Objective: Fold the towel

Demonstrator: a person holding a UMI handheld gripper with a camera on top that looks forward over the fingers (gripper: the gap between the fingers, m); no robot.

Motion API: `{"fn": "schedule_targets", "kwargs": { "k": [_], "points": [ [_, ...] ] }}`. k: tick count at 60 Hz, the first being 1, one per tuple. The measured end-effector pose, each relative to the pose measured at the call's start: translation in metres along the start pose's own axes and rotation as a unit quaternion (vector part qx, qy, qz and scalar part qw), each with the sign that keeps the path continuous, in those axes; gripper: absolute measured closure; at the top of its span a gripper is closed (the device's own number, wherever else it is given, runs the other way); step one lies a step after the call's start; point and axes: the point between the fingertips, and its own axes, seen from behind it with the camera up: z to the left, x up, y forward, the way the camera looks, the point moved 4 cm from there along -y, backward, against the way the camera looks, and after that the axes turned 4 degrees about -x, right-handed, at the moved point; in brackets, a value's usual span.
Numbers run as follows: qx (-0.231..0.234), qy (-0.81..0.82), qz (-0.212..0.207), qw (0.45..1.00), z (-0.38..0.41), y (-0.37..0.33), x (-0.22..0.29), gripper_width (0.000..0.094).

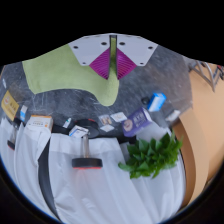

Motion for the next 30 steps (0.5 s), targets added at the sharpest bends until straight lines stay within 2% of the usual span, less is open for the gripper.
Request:
{"fn": "schedule_targets", "kwargs": {
  "k": [5, 11, 16, 24, 27, 30],
  "points": [
    [0.065, 0.074, -0.031, 0.995, 0.012, -0.037, 0.046, 0.0879],
    [0.086, 0.115, -0.054, 0.988, -0.012, -0.054, 0.072, 0.0878],
    [0.056, 0.118, -0.051, 0.99, -0.057, -0.043, 0.062, 0.088],
    [-0.019, 0.108, -0.002, 0.994, -0.138, -0.004, 0.016, 0.0846],
    [-0.043, 0.097, 0.021, 0.994, -0.161, 0.005, -0.001, 0.0779],
    [-0.068, 0.084, 0.026, 0.994, -0.185, 0.006, -0.01, 0.0624]
  ]
}}
